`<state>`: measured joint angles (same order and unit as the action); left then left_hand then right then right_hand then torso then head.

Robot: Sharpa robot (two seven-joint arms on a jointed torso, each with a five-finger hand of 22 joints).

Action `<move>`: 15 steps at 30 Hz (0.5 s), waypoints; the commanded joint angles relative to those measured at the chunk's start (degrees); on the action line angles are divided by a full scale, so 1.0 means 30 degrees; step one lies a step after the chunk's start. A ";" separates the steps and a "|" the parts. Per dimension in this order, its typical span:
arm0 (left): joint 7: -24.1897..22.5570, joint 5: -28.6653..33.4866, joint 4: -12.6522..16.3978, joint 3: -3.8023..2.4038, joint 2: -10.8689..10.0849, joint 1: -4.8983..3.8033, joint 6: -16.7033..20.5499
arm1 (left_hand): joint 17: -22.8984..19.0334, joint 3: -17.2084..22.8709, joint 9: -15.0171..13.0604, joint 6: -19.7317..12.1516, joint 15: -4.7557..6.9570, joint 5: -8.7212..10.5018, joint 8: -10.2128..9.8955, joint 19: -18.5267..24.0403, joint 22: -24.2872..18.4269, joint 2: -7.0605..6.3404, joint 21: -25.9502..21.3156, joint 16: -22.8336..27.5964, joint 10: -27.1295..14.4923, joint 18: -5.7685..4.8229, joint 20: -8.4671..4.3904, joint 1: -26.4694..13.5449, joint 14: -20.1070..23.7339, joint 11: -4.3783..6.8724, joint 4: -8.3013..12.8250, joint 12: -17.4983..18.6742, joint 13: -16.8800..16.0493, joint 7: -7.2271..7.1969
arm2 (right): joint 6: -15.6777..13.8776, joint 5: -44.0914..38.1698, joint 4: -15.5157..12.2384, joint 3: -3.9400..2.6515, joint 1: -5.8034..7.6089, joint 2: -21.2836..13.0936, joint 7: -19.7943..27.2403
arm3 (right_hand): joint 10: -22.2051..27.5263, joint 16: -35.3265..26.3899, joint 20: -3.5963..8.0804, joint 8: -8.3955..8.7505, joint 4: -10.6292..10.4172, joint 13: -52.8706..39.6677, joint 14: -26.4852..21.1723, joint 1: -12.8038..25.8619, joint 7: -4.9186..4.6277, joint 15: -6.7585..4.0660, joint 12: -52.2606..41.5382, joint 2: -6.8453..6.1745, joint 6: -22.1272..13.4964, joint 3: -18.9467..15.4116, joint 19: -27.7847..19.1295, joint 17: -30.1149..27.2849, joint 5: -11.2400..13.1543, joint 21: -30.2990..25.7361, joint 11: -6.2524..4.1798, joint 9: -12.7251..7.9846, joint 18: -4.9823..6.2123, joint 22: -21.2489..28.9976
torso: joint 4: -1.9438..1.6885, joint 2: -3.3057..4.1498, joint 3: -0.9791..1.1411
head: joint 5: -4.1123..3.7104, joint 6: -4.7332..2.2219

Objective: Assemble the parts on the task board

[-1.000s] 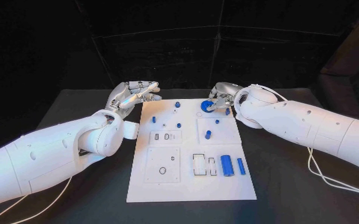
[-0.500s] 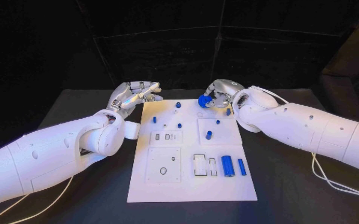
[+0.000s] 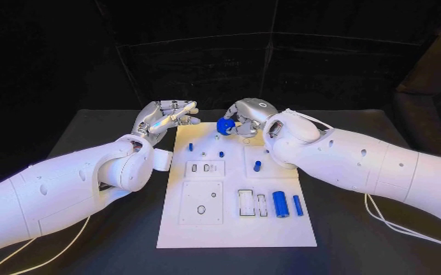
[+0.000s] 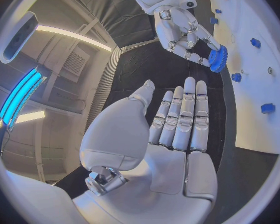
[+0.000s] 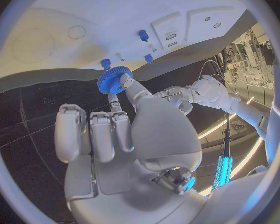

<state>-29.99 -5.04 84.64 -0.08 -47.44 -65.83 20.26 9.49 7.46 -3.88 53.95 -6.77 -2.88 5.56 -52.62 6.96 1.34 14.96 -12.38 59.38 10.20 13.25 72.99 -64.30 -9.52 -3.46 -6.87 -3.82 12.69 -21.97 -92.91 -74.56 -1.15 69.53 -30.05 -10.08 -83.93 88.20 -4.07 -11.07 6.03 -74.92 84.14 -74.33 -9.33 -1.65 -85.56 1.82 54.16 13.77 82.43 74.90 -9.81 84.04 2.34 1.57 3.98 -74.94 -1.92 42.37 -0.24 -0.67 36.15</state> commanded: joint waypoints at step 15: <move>-0.0051 -0.0007 -0.0157 -0.0022 0.0176 -0.0032 -0.0273 | 0.0031 0.0035 0.0033 0.0130 0.0033 -0.0037 -0.0112 -0.0161 -0.0034 0.0043 0.0055 0.0135 0.0137 0.0116 -0.0014 0.0185 -0.0096 -0.0008 0.0150 0.0092 0.0026 0.0005 | 0.1871 -0.1350 0.1693 -0.0013 -0.0289 0.1852 -0.0468 | -0.0923 0.0029 -0.0084 0.0361 -0.0023 -0.3274 0.1632 0.0504 0.0739 -0.0078 0.0068 -0.0187 0.1890 0.0377 0.0120 0.3437 0.0174 0.0083 -0.0019 0.0811 -0.0348 -0.0336 | 0.0024 0.0009 0.0013 | 0.0076 0.0108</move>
<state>-29.90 -5.04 84.16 -0.08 -47.00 -65.83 20.14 9.50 7.58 -3.83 53.95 -6.77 -2.88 5.56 -52.62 6.94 1.34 14.96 -12.19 59.37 10.20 13.25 72.99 -64.30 -9.52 -3.35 -6.87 -3.83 12.69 -18.55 -95.79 -69.64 -1.14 68.57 -24.68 -10.98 -83.93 88.20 -4.28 -10.29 5.99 -74.92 84.14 -73.39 -9.36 -1.64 -85.56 1.05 54.30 14.54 82.63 74.94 -9.51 84.03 2.34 1.59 3.98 -74.93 -1.92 42.42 -0.24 -0.49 36.40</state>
